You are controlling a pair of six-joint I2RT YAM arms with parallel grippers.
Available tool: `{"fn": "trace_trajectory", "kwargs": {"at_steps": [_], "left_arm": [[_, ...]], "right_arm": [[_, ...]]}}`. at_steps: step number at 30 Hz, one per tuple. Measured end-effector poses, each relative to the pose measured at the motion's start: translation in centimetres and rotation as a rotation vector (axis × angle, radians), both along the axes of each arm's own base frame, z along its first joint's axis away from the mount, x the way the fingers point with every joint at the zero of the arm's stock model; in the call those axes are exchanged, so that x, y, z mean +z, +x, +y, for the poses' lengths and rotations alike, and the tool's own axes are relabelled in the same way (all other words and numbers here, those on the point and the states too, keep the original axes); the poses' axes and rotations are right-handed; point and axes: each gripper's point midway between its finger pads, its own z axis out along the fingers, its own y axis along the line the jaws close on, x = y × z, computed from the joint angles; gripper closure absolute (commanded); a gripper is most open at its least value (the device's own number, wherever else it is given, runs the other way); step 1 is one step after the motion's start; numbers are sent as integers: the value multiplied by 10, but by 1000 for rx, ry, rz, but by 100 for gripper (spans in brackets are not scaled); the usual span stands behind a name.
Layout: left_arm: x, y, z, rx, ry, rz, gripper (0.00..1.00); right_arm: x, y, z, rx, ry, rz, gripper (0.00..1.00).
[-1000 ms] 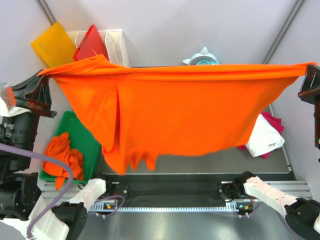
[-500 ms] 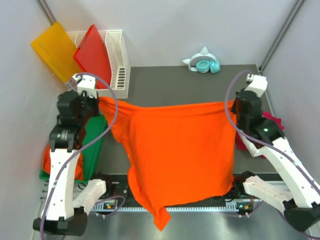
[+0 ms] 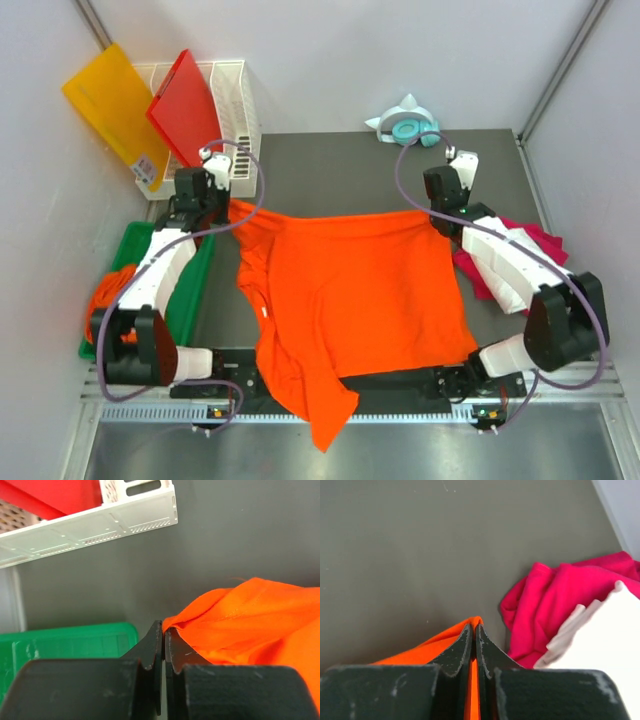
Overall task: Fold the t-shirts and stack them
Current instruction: Flatten out the tshirt
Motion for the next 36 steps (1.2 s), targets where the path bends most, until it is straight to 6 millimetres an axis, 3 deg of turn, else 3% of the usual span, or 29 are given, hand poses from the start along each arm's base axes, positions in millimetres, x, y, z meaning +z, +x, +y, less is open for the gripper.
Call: {"fn": "trace_trajectory", "kwargs": {"at_steps": [3, 5, 11, 19, 26, 36], "left_arm": [[-15, 16, -1, 0, 2, 40, 100], [-14, 34, -1, -1, 2, 40, 100], [7, 84, -7, -8, 3, -18, 100], [29, 152, -39, -34, 23, -84, 100], [13, 189, -58, -35, 48, -71, 100], [0, 241, -78, -30, 71, -81, 100]], "right_arm": [[-11, 15, -3, -12, -5, 27, 100], [-14, 29, -6, -19, -2, 38, 100], [-14, 61, -12, -40, 9, 36, 100], [-27, 93, -36, -88, 17, 63, 100], [-35, 118, -53, -121, 34, 75, 100], [-44, 172, -47, -111, 54, 64, 100]]}}
